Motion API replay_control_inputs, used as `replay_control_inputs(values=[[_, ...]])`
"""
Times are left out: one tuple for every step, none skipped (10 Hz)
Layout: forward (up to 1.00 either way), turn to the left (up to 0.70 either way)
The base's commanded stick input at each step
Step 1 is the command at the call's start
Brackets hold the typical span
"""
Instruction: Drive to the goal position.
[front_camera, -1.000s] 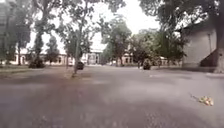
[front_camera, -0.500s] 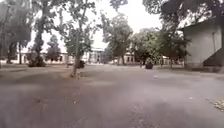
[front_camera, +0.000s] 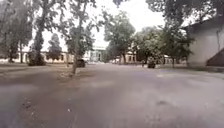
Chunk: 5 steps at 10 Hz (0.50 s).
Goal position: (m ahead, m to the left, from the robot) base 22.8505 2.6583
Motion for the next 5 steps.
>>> replay_control_inputs(values=[[0.70,0.00],[0.70,0.00],[0.70,-0.04],[0.70,-0.35],[0.70,-0.35]])
